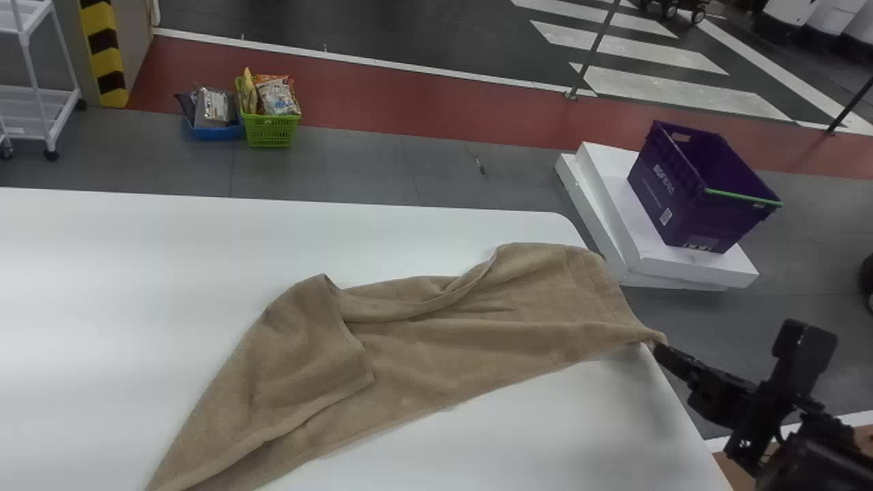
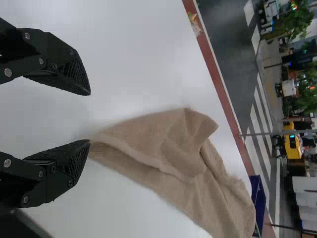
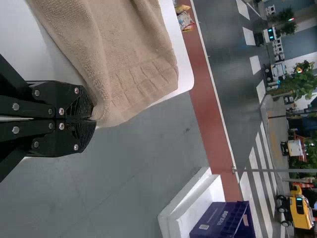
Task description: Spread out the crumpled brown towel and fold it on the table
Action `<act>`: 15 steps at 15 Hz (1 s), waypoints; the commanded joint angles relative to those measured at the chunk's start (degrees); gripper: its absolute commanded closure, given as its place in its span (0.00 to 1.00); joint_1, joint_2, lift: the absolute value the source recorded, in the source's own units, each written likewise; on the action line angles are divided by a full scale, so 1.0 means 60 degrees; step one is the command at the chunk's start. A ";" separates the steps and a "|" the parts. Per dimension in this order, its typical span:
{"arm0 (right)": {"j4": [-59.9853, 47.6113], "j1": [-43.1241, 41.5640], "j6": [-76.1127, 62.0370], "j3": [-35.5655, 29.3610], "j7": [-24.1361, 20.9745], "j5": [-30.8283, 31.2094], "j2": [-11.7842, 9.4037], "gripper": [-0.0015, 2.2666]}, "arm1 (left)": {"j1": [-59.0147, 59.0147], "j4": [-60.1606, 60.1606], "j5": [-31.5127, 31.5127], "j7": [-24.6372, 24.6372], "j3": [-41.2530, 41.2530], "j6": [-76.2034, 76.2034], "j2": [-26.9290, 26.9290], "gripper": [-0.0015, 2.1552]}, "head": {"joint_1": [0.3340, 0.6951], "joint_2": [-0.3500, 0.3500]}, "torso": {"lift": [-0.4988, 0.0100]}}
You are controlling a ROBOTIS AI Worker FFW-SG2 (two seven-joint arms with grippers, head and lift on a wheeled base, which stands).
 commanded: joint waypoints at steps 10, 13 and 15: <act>-0.0124 0.0095 -0.0025 0.0012 0.0059 -0.0089 0.0023 0.72 | -0.0343 0.0248 0.0062 0.1239 -0.1137 0.0248 0.0000 0.28 | 1.00 0.00 | 0.73; -0.0109 0.0109 -0.0083 -0.0017 0.0059 -0.0206 0.0009 0.72 | -0.0372 0.0292 0.0062 0.1356 -0.1328 0.0307 -0.0015 0.28 | 1.00 0.00 | 0.73; -0.0109 0.0153 -0.0142 -0.0017 0.0074 -0.0250 0.0009 0.72 | -0.0606 0.0527 -0.0173 0.1722 -0.1635 0.0307 -0.0015 0.28 | 1.00 0.00 | 0.73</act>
